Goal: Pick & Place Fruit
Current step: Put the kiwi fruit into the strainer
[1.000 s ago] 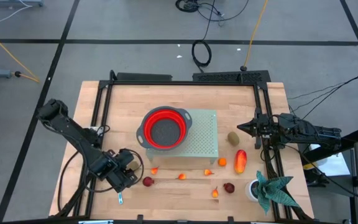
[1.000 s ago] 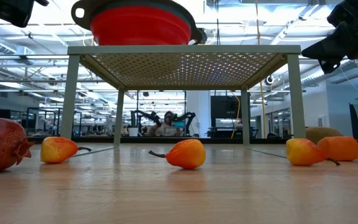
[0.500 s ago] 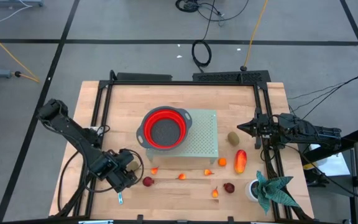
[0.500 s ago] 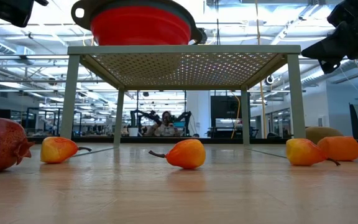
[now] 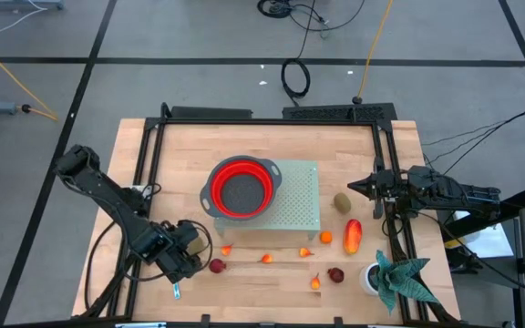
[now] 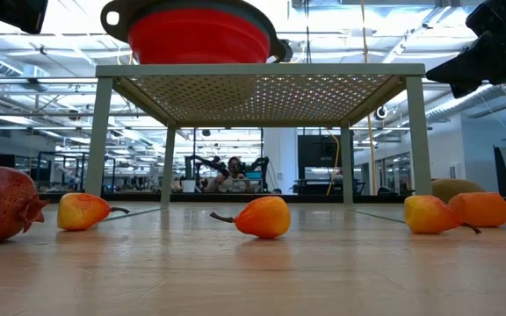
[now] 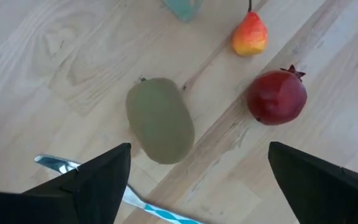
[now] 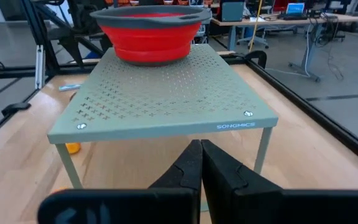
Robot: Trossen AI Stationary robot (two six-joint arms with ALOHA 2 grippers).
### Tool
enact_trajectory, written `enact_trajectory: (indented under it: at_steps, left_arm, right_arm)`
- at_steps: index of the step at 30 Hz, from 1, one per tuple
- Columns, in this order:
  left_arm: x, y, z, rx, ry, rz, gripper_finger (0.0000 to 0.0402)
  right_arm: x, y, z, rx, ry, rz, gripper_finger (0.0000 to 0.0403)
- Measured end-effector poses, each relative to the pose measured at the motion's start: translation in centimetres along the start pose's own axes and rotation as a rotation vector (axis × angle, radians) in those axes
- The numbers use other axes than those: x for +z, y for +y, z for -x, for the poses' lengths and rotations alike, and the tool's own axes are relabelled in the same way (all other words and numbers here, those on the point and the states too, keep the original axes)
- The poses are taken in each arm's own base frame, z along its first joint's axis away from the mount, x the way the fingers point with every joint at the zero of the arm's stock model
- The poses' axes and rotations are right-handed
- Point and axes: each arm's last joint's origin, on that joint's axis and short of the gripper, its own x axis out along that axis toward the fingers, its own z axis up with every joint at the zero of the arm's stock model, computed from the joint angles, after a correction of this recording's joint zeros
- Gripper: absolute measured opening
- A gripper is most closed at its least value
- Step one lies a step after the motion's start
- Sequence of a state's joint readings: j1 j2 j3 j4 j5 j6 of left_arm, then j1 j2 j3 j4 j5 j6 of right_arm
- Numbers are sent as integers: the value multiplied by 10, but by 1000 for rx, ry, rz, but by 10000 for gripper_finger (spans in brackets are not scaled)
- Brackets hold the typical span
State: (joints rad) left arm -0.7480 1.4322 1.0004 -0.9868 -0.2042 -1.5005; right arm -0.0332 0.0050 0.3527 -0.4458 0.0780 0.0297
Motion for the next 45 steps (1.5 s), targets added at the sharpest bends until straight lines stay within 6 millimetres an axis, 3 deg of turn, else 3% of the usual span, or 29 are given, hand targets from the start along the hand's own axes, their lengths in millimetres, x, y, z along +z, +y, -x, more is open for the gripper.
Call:
enact_trajectory:
  at_steps: [16, 28, 45]
  left_arm:
    - [-1, 0, 0, 5, -25, -2, 366]
    - [-6, 17, -27, 111, -56, 59, 363]
    - [-13, 29, -56, 64, -58, 76, 363]
  right_arm:
    - [0, 0, 0, 0, 0, 16, 0]
    - [0, 0, 0, 0, 0, 16, 0]
    - [2, 0, 0, 1, -16, 15, 0]
